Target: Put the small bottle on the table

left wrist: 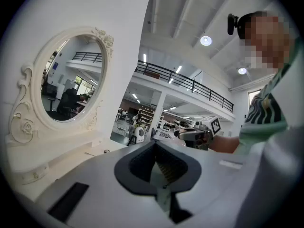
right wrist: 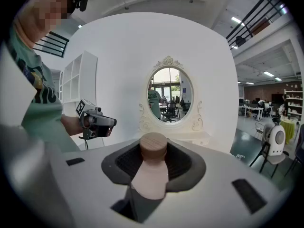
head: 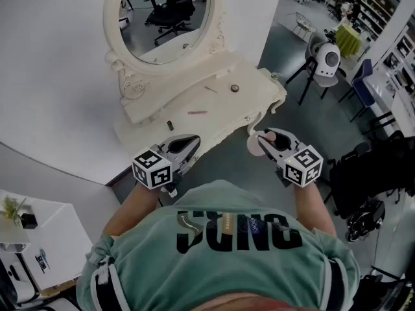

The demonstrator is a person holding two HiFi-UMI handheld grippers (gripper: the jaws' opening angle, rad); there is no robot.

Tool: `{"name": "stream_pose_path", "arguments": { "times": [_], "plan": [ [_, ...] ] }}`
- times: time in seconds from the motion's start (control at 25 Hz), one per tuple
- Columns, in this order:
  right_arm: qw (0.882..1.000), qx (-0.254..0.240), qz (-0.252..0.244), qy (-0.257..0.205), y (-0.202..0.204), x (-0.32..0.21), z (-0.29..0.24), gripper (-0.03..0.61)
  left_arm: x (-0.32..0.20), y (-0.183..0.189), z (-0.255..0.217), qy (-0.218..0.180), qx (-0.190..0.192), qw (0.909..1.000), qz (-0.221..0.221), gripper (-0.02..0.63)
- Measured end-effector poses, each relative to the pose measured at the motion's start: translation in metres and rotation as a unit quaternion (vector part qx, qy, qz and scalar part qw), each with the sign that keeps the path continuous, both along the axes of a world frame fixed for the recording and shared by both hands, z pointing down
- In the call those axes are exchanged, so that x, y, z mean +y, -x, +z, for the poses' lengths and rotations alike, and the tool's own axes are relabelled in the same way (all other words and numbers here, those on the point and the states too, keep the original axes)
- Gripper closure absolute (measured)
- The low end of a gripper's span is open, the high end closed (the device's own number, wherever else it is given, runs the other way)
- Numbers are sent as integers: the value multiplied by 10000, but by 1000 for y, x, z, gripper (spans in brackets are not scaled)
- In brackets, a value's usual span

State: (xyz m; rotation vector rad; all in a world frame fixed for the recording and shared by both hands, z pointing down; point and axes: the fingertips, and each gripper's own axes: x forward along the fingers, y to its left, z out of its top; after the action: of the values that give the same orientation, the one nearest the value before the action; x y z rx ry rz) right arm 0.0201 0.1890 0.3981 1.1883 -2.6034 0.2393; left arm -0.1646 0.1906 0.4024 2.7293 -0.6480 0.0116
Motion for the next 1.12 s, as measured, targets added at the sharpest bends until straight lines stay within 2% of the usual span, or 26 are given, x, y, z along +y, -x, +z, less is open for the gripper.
{"name": "stream_pose_path", "arguments": {
  "times": [0.6, 1.12],
  "plan": [
    [9999, -61, -125, -24, -16, -15, -5, 457, -10, -21, -7, -106, -21, 9999, -116, 604],
    [9993, -13, -370, -50, -77, 1, -15, 457, 18, -93, -16, -241, -18, 9991, -337, 604]
  ]
}}
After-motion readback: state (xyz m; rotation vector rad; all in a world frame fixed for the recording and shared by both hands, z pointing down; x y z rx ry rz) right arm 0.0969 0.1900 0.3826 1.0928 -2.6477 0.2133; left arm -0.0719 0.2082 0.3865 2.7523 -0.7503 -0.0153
